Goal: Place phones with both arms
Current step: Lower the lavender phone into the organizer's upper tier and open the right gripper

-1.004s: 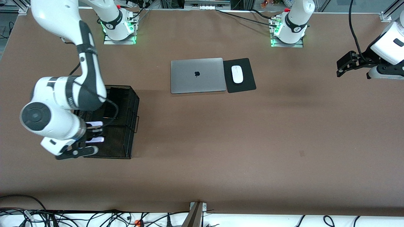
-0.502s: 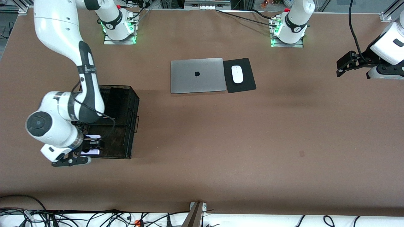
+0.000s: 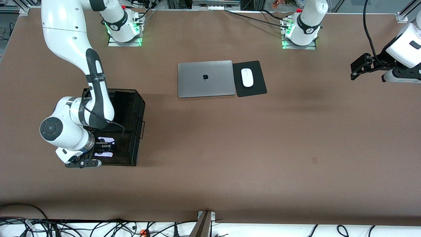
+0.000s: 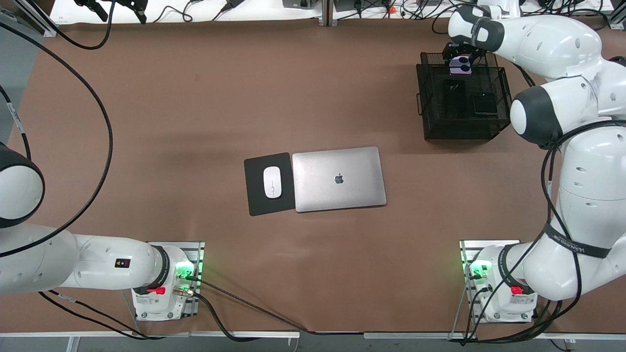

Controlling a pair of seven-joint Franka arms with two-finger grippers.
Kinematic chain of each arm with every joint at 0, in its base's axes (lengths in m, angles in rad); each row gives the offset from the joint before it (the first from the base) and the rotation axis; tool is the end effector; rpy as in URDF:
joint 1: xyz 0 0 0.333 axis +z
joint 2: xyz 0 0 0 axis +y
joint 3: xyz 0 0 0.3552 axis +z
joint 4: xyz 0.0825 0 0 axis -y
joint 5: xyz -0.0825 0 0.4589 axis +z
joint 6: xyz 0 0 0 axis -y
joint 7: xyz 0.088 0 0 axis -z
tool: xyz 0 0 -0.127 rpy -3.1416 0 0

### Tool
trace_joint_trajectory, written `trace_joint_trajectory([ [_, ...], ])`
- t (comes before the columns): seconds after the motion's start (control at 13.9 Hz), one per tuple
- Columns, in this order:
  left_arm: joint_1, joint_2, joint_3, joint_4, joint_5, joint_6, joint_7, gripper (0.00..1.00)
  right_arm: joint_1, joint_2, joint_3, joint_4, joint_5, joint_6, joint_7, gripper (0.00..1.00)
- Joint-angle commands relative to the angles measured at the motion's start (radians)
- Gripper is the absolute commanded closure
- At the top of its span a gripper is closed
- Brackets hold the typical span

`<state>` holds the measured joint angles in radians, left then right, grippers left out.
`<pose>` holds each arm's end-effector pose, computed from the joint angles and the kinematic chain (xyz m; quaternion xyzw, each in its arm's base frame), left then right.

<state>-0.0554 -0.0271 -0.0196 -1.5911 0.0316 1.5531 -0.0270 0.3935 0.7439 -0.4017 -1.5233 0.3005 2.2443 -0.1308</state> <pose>0.6163 -0.0424 0.6480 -0.9996 0.0238 0.0046 0.0163 0.7966 0.0531 0.2135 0.9995 0.0202 0.0210 0.0157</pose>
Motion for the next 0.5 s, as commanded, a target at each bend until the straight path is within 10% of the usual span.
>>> trace_joint_trajectory([
  [0.0, 0.006, 0.009, -0.005, 0.025, -0.013, -0.024, -0.004, 0.00, 0.011, -0.046, 0.001, -0.067, 0.076, -0.002, 0.004, 0.55],
  [0.14, 0.006, 0.009, -0.003, 0.025, -0.013, -0.024, -0.002, 0.00, 0.011, -0.041, 0.000, -0.064, 0.147, 0.000, 0.004, 0.03],
  [0.43, 0.008, 0.010, -0.002, 0.023, -0.013, -0.031, -0.001, 0.00, 0.002, -0.047, -0.011, 0.009, 0.146, -0.070, -0.007, 0.00],
])
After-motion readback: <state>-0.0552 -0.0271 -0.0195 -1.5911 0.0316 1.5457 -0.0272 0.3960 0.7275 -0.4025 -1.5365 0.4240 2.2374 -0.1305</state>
